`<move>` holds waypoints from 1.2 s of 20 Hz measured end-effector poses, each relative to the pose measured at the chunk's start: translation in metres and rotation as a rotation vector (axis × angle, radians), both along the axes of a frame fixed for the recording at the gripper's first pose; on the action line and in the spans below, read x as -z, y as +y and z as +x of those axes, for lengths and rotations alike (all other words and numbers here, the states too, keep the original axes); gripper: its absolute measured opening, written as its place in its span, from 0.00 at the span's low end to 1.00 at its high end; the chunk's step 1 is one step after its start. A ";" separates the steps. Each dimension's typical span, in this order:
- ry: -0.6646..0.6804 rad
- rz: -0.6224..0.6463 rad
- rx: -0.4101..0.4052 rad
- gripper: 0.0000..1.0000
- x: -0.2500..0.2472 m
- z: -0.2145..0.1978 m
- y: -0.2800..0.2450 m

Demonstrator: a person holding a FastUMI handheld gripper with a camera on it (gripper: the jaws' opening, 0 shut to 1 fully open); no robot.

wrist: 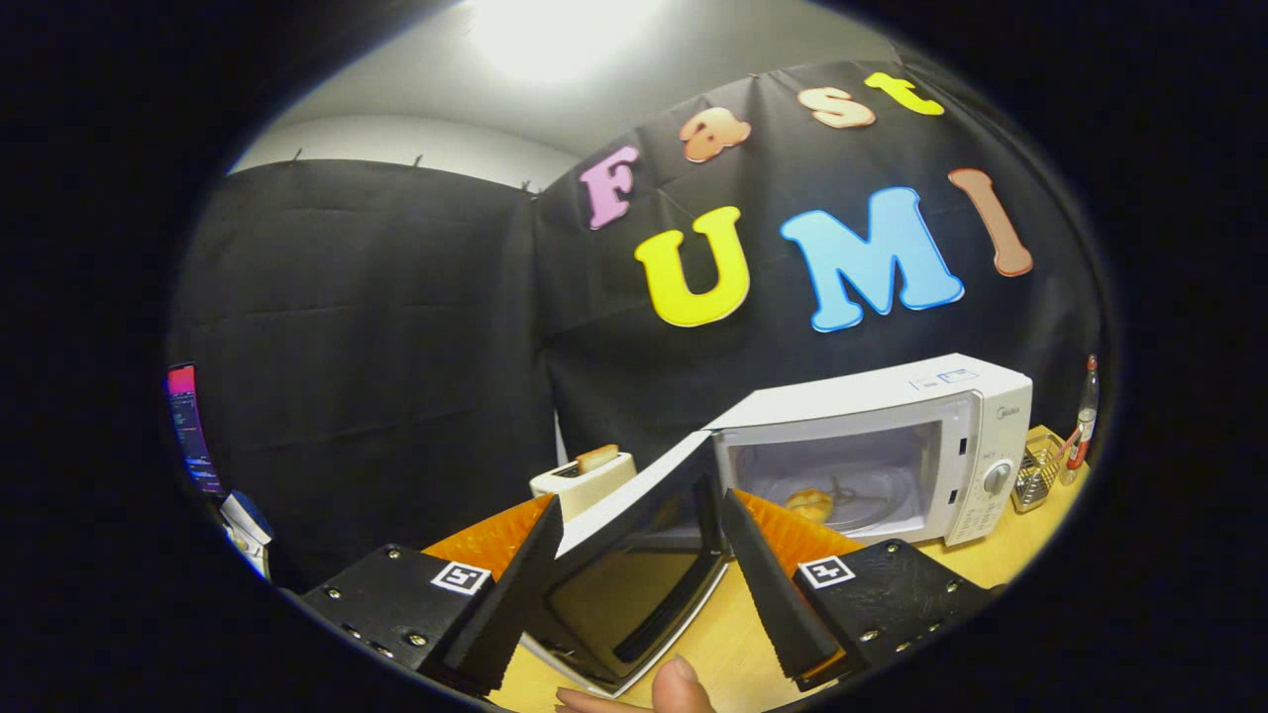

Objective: Open the microwave, put the food inside, and close the microwave door.

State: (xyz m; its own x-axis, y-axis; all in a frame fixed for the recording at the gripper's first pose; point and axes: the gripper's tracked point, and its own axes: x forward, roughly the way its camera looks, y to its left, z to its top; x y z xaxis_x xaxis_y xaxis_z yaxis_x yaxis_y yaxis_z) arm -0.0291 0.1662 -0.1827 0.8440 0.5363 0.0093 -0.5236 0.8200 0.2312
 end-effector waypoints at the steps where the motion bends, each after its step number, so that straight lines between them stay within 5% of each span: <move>1: -0.042 -0.013 -0.028 0.97 -0.009 -0.017 0.010; 5: -0.203 -0.050 -0.123 0.97 -0.031 -0.065 0.053; 9: -0.139 -0.106 -0.287 0.97 0.010 -0.093 0.122; 16: -0.071 -0.193 -0.308 0.94 0.081 -0.077 0.166; 19: -0.006 -0.201 -0.191 0.73 0.104 -0.049 0.154; 22: 0.067 -0.197 -0.199 0.26 0.125 -0.048 0.159; 24: 0.029 -0.214 -0.146 0.26 0.124 -0.047 0.142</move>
